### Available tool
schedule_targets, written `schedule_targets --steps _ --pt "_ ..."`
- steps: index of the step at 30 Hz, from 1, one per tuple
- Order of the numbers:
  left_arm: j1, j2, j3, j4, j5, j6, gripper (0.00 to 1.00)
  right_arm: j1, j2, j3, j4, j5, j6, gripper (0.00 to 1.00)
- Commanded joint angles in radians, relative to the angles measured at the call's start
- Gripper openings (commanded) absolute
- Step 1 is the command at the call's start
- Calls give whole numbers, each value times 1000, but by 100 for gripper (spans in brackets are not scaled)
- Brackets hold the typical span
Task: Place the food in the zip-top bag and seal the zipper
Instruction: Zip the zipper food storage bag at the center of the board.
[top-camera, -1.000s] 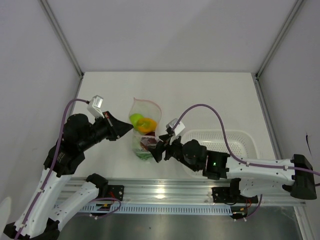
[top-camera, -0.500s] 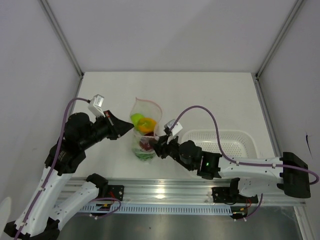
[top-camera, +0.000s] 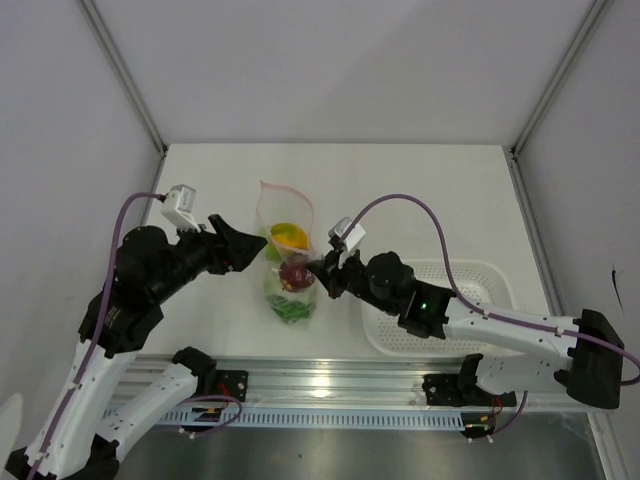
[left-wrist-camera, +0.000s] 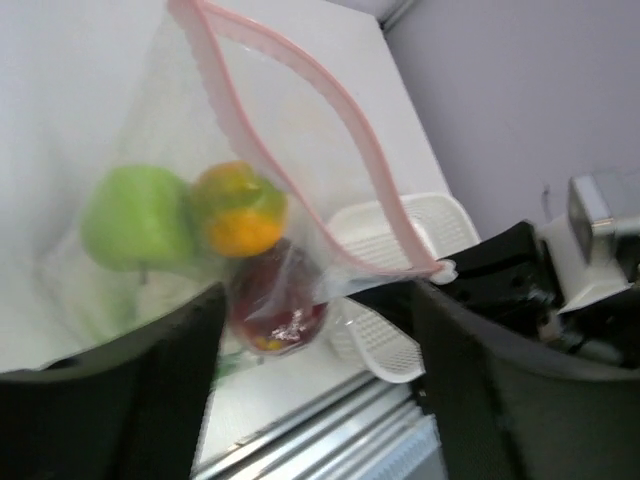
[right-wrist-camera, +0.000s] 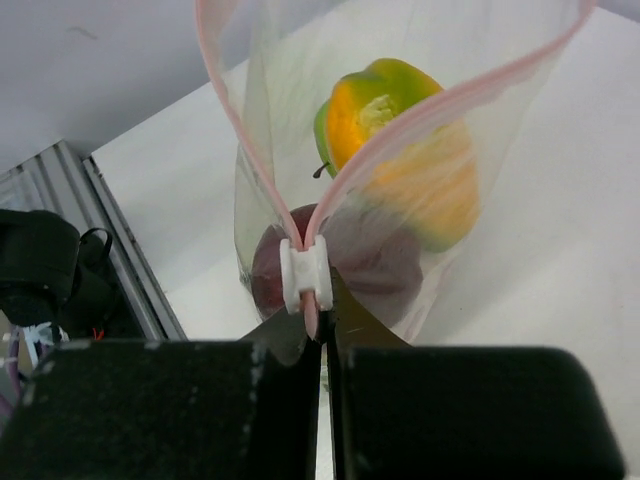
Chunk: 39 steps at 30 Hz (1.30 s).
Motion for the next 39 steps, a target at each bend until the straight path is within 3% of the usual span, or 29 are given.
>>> schedule_targets --steps 1,4,12,13,16,20,33,39 --pt "7 -29 45 -19 -99 94 85 -72 -49 101 -74 -266 -46 0" --pt "7 -53 47 24 -65 186 92 -144 -31 150 -158 -427 -63 0" --pt "7 -47 4 429 468 399 99 -230 35 285 -243 -667 -70 0" --pt "7 -37 1 462 600 421 100 -231 44 291 -251 -680 -70 0" --pt "7 20 -7 499 709 520 99 -233 57 291 -239 -719 -54 0" --pt "7 98 27 453 780 562 96 -233 67 299 -245 -752 -49 0" --pt "5 171 -57 375 949 645 67 -250 43 288 -251 -795 -60 0" --pt "-4 178 -99 315 909 624 57 -273 34 280 -280 -819 -61 0"
